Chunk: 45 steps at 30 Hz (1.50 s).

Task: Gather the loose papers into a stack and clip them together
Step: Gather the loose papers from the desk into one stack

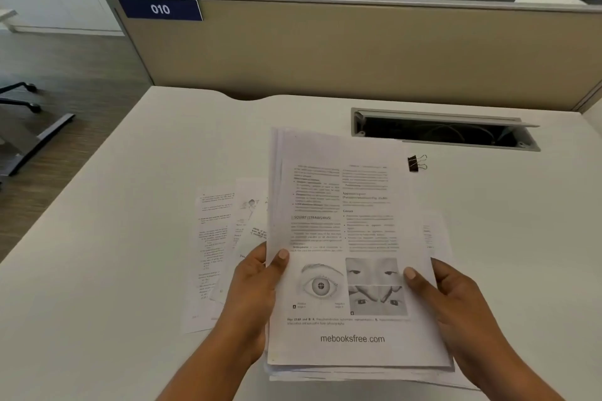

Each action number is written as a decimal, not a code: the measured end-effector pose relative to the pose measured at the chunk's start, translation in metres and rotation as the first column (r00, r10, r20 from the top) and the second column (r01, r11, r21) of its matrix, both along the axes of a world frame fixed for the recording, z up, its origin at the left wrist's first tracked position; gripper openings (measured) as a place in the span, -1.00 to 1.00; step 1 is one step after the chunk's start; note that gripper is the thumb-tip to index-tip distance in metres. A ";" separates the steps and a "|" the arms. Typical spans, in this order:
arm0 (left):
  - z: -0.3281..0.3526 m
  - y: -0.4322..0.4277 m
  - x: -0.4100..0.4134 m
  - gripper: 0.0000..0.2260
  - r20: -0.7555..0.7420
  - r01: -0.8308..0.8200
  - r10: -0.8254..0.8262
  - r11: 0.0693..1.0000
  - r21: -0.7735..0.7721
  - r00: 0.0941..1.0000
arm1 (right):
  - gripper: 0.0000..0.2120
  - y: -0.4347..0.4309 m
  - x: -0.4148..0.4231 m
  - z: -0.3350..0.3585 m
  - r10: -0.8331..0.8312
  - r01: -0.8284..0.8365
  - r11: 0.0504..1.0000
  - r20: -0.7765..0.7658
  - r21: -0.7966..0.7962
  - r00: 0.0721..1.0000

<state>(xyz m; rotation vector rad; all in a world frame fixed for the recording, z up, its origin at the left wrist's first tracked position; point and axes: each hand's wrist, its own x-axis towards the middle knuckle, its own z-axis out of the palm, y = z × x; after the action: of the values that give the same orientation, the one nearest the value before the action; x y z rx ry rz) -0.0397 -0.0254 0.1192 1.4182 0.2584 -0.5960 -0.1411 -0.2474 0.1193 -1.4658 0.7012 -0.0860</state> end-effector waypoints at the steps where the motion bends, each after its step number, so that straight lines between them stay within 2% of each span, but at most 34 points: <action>1: -0.001 0.001 0.001 -0.79 0.005 -0.009 0.009 1.000 0.004 1.000 | -0.80 -0.003 -0.001 -0.001 -0.004 0.005 1.000 -0.011 0.016 1.000; 4: -0.004 0.007 0.003 -0.79 0.016 -0.026 0.026 1.000 -0.006 1.000 | -0.77 -0.019 -0.004 -0.010 -0.054 0.043 0.994 -0.103 -0.103 0.993; 6: -0.007 0.013 0.005 -0.78 0.015 -0.041 0.042 0.999 -0.017 0.999 | -0.79 -0.033 -0.009 -0.025 -0.110 0.034 0.938 -0.203 -0.344 0.973; 8: -0.011 0.020 0.007 -0.78 0.008 -0.062 0.062 0.998 -0.032 0.998 | -0.71 -0.047 -0.016 -0.039 -0.134 -0.136 0.749 -0.350 -0.649 0.927; 9: -0.013 0.023 0.008 -0.77 0.003 -0.071 0.071 0.997 -0.040 0.997 | -0.63 -0.053 -0.020 -0.045 -0.161 -0.215 0.665 -0.418 -0.715 0.894; 10: -0.015 0.026 0.009 -0.77 0.000 -0.080 0.081 0.996 -0.043 0.997 | -0.53 -0.058 -0.023 -0.051 -0.183 -0.272 0.627 -0.477 -0.730 0.860; 13: -0.019 0.032 0.010 -0.77 0.008 -0.105 0.105 0.993 -0.046 0.994 | -0.22 -0.065 -0.028 -0.063 -0.208 -0.423 0.600 -0.643 -0.679 0.737; 15: -0.021 0.034 0.009 -0.77 0.012 -0.118 0.118 0.992 -0.042 0.993 | -0.13 -0.062 -0.027 -0.066 -0.205 -0.488 0.597 -0.709 -0.637 0.675; 17: -0.022 0.035 0.009 -0.77 0.003 -0.129 0.129 0.991 -0.046 0.992 | -0.14 -0.057 -0.027 -0.068 -0.208 -0.507 0.593 -0.728 -0.625 0.654; 22: -0.022 0.035 0.008 -0.77 0.003 -0.138 0.138 0.989 -0.049 0.990 | -0.16 -0.058 -0.025 -0.072 -0.194 -0.441 0.667 -0.712 -0.600 0.675; 25: -0.023 0.035 0.008 -0.76 -0.002 -0.140 0.140 0.989 -0.055 0.990 | -0.20 -0.067 -0.024 -0.074 -0.187 -0.340 0.735 -0.656 -0.587 0.731; 26: -0.023 0.035 0.008 -0.76 -0.003 -0.141 0.141 0.989 -0.052 0.990 | -0.27 -0.069 -0.025 -0.074 -0.189 -0.295 0.758 -0.629 -0.582 0.754; 28: -0.024 0.035 0.008 -0.76 -0.002 -0.142 0.143 0.989 -0.049 0.990 | -0.52 -0.073 -0.027 -0.073 -0.206 -0.228 0.778 -0.580 -0.586 0.788; 30: -0.024 0.036 0.008 -0.76 0.003 -0.141 0.142 0.989 -0.048 0.990 | -0.79 -0.078 -0.031 -0.072 -0.225 -0.203 0.749 -0.531 -0.631 0.817; 31: -0.024 0.036 0.008 -0.76 0.004 -0.142 0.142 0.989 -0.047 0.990 | -0.86 -0.081 -0.033 -0.071 -0.231 -0.191 0.731 -0.501 -0.655 0.834; 38: -0.024 0.038 0.013 -0.77 0.011 -0.138 0.139 0.989 -0.053 0.990 | -0.88 -0.098 -0.046 -0.050 -0.264 -0.036 0.704 -0.310 -0.709 0.913; 45: -0.025 0.038 0.015 -0.77 -0.003 -0.153 0.154 0.986 -0.058 0.988 | -0.85 -0.110 -0.050 -0.043 -0.288 0.126 0.790 -0.182 -0.601 0.940</action>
<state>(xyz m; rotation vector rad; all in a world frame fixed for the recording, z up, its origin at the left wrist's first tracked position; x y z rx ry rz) -0.0245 0.0128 0.0947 1.3296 0.3432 -0.4720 -0.1915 -0.3578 0.0766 -2.0084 1.1278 -0.3046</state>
